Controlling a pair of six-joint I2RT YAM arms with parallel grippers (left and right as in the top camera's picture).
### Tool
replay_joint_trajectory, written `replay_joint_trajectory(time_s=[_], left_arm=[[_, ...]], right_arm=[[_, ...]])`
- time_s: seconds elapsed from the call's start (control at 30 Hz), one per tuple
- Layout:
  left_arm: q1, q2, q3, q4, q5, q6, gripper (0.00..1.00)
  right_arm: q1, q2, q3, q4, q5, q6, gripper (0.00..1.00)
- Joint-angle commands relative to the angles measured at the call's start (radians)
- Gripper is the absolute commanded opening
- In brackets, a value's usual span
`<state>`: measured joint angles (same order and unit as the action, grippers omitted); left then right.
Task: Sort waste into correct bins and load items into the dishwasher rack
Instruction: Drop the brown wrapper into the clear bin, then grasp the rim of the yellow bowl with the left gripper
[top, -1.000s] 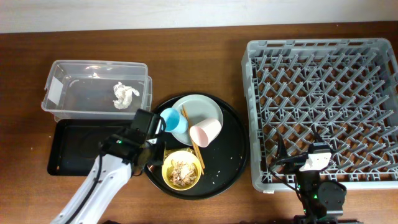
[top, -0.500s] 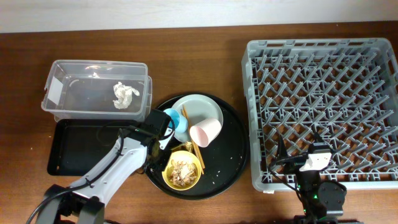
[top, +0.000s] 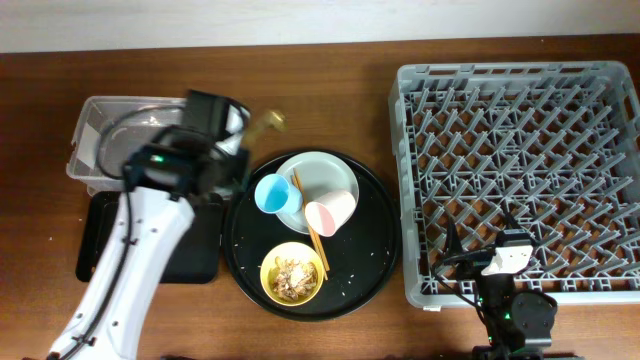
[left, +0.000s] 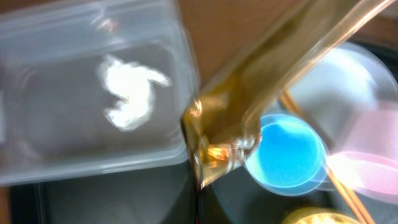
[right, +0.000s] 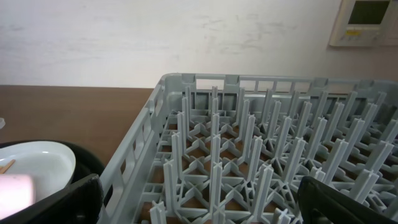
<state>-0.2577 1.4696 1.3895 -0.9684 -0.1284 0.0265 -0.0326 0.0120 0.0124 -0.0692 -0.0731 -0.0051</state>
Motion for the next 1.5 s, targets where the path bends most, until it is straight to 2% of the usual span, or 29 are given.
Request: replay_joint_trajectory(time_s=[0.0, 0.13, 0.17, 0.2, 0.23, 0.27, 0.37, 0.43, 0.47, 0.53, 0.6, 0.67, 0.73, 0.77, 0.87, 0.93, 0.97, 1.0, 1.13, 1.3, 1.37, 1.4, 1.43, 1.47], left_arm=[[0.178, 0.027, 0.012, 0.140, -0.045, 0.000, 0.00], [0.357, 0.229, 0.012, 0.255, -0.045, -0.027, 0.01], [0.379, 0.272, 0.012, 0.276, -0.044, -0.027, 0.11], [0.409, 0.314, 0.012, 0.306, -0.028, -0.026, 0.47], [0.424, 0.317, 0.012, 0.326, -0.003, -0.027, 0.69], [0.426, 0.313, 0.013, 0.345, 0.001, -0.026, 0.81], [0.421, 0.260, 0.020, 0.323, 0.142, -0.027, 0.83], [0.365, 0.115, 0.020, 0.205, 0.279, -0.091, 0.83], [0.306, 0.039, 0.020, 0.136, 0.282, -0.095, 0.83], [0.067, -0.103, 0.019, -0.045, 0.284, -0.109, 0.99], [-0.143, -0.119, 0.016, -0.115, 0.301, -0.109, 0.99], [-0.299, -0.101, -0.021, -0.106, 0.266, -0.218, 0.99], [-0.378, -0.072, -0.077, -0.077, 0.143, -0.378, 0.99], [-0.410, -0.061, -0.114, -0.053, 0.129, -0.411, 0.99], [-0.463, -0.060, -0.197, -0.035, 0.136, -0.461, 0.99], [-0.512, -0.060, -0.282, 0.020, 0.227, -0.557, 0.99], [-0.544, -0.060, -0.325, 0.065, 0.263, -0.557, 0.66], [-0.565, -0.060, -0.352, 0.082, 0.255, -0.557, 0.61], [-0.620, -0.032, -0.464, 0.217, 0.238, -0.690, 0.50], [-0.631, 0.131, -0.465, 0.223, 0.163, -0.723, 0.49], [-0.630, 0.139, -0.463, 0.235, 0.139, -0.723, 0.49], [-0.630, 0.139, -0.463, 0.236, 0.138, -0.723, 0.46], [-0.630, 0.139, -0.463, 0.235, 0.138, -0.723, 0.34], [-0.630, 0.139, -0.463, 0.234, 0.130, -0.722, 0.32]], right_arm=[[0.005, -0.007, -0.007, -0.002, -0.002, -0.006, 0.98], [0.005, -0.006, -0.007, -0.002, -0.002, -0.006, 0.98], [0.005, -0.006, -0.007, -0.002, -0.002, -0.006, 0.98], [0.005, -0.006, -0.007, -0.002, -0.002, -0.006, 0.98], [0.005, -0.007, -0.007, -0.002, -0.002, -0.006, 0.98], [0.005, -0.006, -0.007, -0.002, -0.002, -0.006, 0.98], [0.005, -0.006, -0.007, -0.002, -0.002, -0.006, 0.98], [0.005, -0.006, -0.007, -0.002, -0.002, -0.006, 0.98], [0.005, -0.006, -0.007, -0.002, -0.002, -0.006, 0.98], [0.005, -0.006, -0.007, -0.002, -0.002, -0.006, 0.98], [0.005, -0.006, -0.007, -0.002, -0.002, -0.006, 0.98], [0.005, -0.006, -0.007, -0.002, -0.002, -0.006, 0.98], [0.005, -0.006, -0.007, -0.002, -0.002, -0.006, 0.98], [0.005, -0.006, -0.007, -0.002, -0.002, -0.006, 0.98], [0.005, -0.006, -0.007, -0.002, -0.002, -0.006, 0.98], [0.005, -0.006, -0.007, -0.002, -0.002, -0.006, 0.99], [0.005, -0.006, -0.007, -0.002, -0.002, -0.006, 0.98], [0.005, -0.006, -0.007, -0.002, -0.002, -0.006, 0.98], [0.005, -0.006, -0.007, -0.002, -0.002, -0.006, 0.98], [0.005, -0.006, -0.007, -0.002, -0.002, -0.006, 0.98], [0.005, -0.006, -0.007, -0.002, -0.002, -0.006, 0.98], [0.005, -0.006, -0.007, -0.002, -0.002, -0.006, 0.98], [0.005, -0.006, -0.007, -0.002, -0.002, -0.006, 0.98], [0.005, -0.006, -0.007, -0.002, -0.002, -0.006, 0.98]])
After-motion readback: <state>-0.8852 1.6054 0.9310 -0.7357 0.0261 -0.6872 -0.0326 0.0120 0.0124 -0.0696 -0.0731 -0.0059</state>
